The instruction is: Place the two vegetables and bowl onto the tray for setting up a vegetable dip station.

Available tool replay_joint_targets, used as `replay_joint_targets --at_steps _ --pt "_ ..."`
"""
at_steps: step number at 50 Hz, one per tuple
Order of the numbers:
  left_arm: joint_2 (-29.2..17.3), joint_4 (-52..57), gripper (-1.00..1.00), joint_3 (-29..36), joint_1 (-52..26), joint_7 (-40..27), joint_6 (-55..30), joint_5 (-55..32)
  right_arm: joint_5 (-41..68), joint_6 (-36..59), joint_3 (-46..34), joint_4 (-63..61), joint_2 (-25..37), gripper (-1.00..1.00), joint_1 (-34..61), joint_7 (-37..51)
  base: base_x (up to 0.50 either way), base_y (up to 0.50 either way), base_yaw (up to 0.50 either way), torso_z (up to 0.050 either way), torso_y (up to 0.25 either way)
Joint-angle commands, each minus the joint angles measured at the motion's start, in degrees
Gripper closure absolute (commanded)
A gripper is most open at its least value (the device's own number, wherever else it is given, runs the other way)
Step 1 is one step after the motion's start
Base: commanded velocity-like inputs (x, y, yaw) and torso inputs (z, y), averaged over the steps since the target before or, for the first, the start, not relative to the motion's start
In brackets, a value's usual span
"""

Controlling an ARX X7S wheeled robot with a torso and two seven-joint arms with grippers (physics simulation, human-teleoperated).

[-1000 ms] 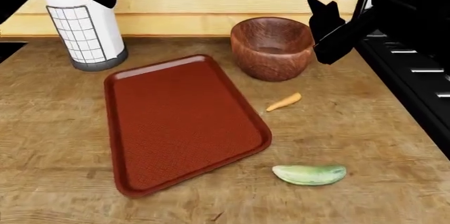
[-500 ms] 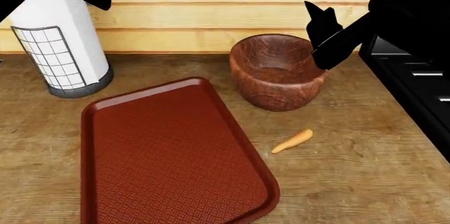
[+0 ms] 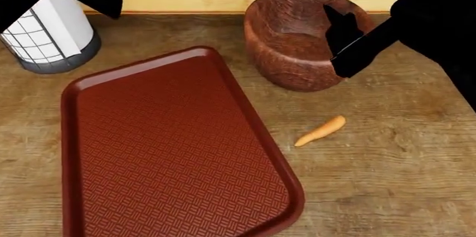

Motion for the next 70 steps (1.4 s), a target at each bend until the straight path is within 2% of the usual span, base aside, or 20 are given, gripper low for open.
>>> replay_joint_targets --at_steps 1,8,14,19,25,28,41,61,70 --pt "0.7 -0.1 -1.00 -1.3 0.7 -0.9 -1.4 -1.4 -0.1 0.1 -0.4 1.2 0.6 -1.00 1.2 0.4 0.00 0.00 0.00 0.000 0.000" --pt "0.5 1.3 -1.00 -1.6 0.7 -1.2 -2.7 -2.5 0.2 2.5 -1.8 3.8 0.3 -1.00 4.9 -0.4 0.00 0.00 0.00 0.000 0.000" --pt "0.2 1.7 -1.00 -1.9 0.9 -1.3 -2.8 -2.8 1.5 3.0 -0.2 7.8 -0.7 -1.00 5.4 4.0 0.00 0.00 0.00 0.000 0.000" --pt "0.3 1.5 -1.00 -1.8 1.2 -1.4 -2.5 -2.7 8.5 5.0 3.5 18.9 -4.2 -1.00 6.4 11.2 0.00 0.00 0.00 0.000 0.000" --pt "0.2 1.5 -1.00 -1.8 1.3 -1.4 -2.5 -2.9 9.4 4.1 3.4 26.8 -6.8 -1.00 7.4 11.5 0.00 0.00 0.00 0.000 0.000" --pt "0.2 1.5 -1.00 -1.9 1.1 -1.4 -2.7 -3.1 5.9 2.1 0.8 30.9 -8.1 -1.00 9.4 4.3 0.00 0.00 0.00 0.000 0.000" --pt "-0.2 1.6 -1.00 -2.0 1.5 -1.2 -2.2 -3.5 -2.3 3.5 -10.3 47.3 -12.9 -1.00 16.0 -6.9 0.00 0.00 0.00 0.000 0.000" --pt "-0.7 1.9 -1.00 -2.7 2.6 -1.4 -1.3 -4.0 -5.6 2.7 -12.6 49.1 -11.4 -1.00 19.5 -3.9 0.00 0.00 0.00 0.000 0.000" --pt "-1.0 2.2 -1.00 -3.2 3.1 -1.5 -1.2 -4.4 -8.1 0.3 -15.8 52.1 -12.5 -1.00 18.7 -7.0 0.00 0.00 0.00 0.000 0.000"
